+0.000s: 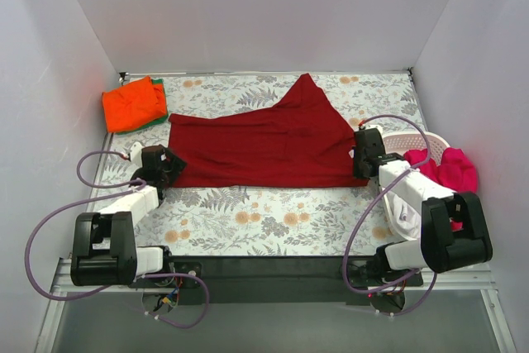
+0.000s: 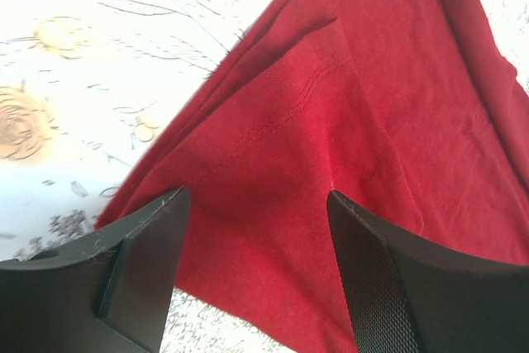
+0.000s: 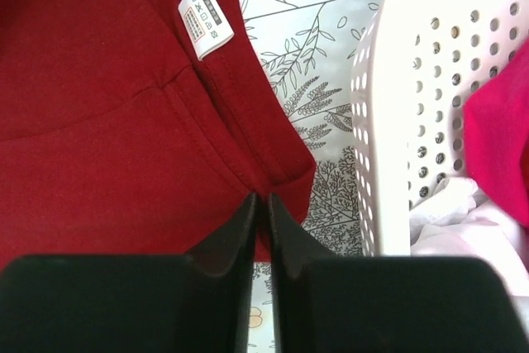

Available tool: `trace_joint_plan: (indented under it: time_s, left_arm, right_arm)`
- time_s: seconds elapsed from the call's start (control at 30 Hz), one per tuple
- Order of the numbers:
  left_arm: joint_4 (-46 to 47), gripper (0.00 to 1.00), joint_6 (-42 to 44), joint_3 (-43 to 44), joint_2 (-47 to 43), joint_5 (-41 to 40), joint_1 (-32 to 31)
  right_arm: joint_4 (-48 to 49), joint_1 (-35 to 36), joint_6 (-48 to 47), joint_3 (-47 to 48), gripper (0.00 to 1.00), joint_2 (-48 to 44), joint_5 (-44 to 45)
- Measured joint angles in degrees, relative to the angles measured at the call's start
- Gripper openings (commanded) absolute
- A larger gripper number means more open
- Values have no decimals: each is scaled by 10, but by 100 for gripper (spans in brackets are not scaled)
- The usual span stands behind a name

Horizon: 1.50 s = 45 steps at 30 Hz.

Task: Fold and stack the t-shirts
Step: Fold the tshirt

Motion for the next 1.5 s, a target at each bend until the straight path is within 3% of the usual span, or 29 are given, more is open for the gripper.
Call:
trace_joint_plan:
  time_s: [0.07, 0.17, 0.37, 0.53, 0.73, 1.07, 1.5]
  left_arm:
    - [-10, 63, 1, -3, -17, -9, 0]
    - [-36, 63, 6, -4, -61, -24, 0]
    - [-71, 65, 9, 32, -127, -45, -27]
    - [-73, 65, 22, 117, -50, -76, -83]
    - [-76, 65, 42, 186, 71, -90, -150]
    - [-79, 66, 74, 212, 145, -103, -152]
    - [-74, 66, 91, 214, 170, -104, -152]
  right_arm:
    - [-5, 0, 0, 0, 26, -8, -4]
    - [-12, 0, -3, 0, 41, -30, -18]
    - [-16, 0, -8, 23, 51, -65, -77]
    - [-3, 0, -14, 65, 52, -44, -129]
    - [22, 1, -30, 157, 52, 57, -188]
    - [40, 4, -38, 299, 52, 235, -167]
    - [28, -8, -38, 362, 49, 341, -132]
